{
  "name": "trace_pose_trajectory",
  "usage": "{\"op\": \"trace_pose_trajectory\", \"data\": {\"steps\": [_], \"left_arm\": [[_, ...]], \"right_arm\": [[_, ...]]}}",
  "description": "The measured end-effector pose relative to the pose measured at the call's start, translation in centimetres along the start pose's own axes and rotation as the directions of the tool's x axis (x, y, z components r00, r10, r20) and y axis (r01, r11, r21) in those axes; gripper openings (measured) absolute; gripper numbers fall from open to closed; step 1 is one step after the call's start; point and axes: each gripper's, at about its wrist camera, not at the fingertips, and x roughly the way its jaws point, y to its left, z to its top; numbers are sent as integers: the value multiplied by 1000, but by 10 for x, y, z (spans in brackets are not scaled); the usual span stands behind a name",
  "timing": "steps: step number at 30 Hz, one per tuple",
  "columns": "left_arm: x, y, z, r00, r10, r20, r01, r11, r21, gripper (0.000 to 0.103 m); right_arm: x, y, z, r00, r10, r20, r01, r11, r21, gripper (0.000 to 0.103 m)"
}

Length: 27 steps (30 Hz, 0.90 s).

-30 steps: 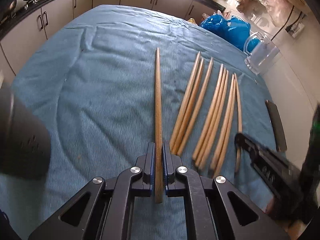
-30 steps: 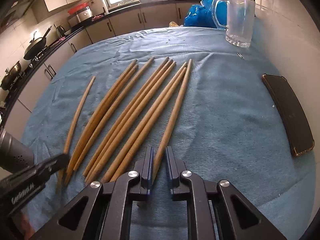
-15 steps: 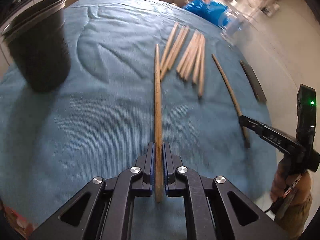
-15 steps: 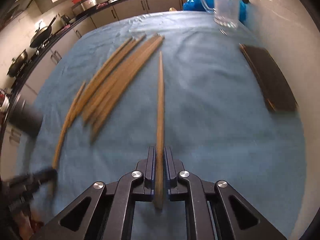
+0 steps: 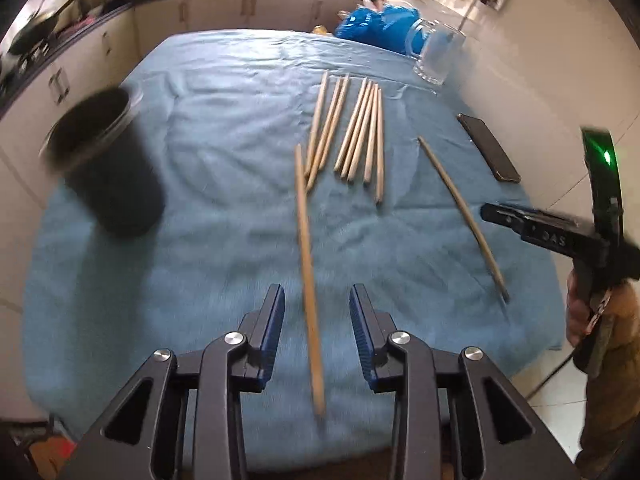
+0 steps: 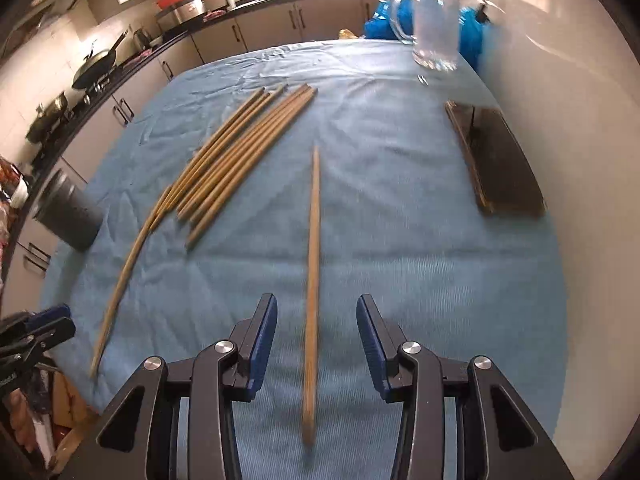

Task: Organize utensils
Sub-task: 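Lift the held chopsticks off the towel with both tools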

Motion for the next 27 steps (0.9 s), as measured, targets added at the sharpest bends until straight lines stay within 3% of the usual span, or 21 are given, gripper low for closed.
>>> {"op": "trace_pose_trajectory", "data": {"steps": [4, 7, 10, 15, 20, 21, 23, 27], "left_arm": [[43, -2, 31, 994, 95, -54, -94, 996, 6, 32], [68, -1, 46, 989, 110, -103, -110, 994, 6, 32], [78, 1, 59, 985, 145, -99, -145, 989, 4, 31], [85, 3, 73, 983, 143, -112, -145, 989, -13, 31], [93, 0, 78, 985, 140, -101, -141, 990, -10, 31], [93, 0, 79, 987, 131, -98, -133, 991, -13, 28], [92, 3, 78, 991, 97, -90, -99, 995, -26, 6], [69, 7, 69, 999, 44, -22, -45, 997, -64, 6]], "right_arm": [[32, 1, 30, 997, -56, -56, 55, 998, -16, 44], [49, -3, 48, 992, -87, -95, 87, 996, -9, 42], [59, -5, 58, 987, -114, -114, 114, 993, -9, 38], [70, 3, 78, 979, -139, -151, 137, 990, -26, 32], [79, 7, 94, 972, -128, -197, 129, 992, -5, 19], [80, 8, 95, 972, -127, -200, 129, 992, -4, 11], [80, 7, 96, 974, -122, -191, 125, 992, 4, 7], [63, 7, 88, 988, -95, -118, 97, 995, 12, 7]]}}
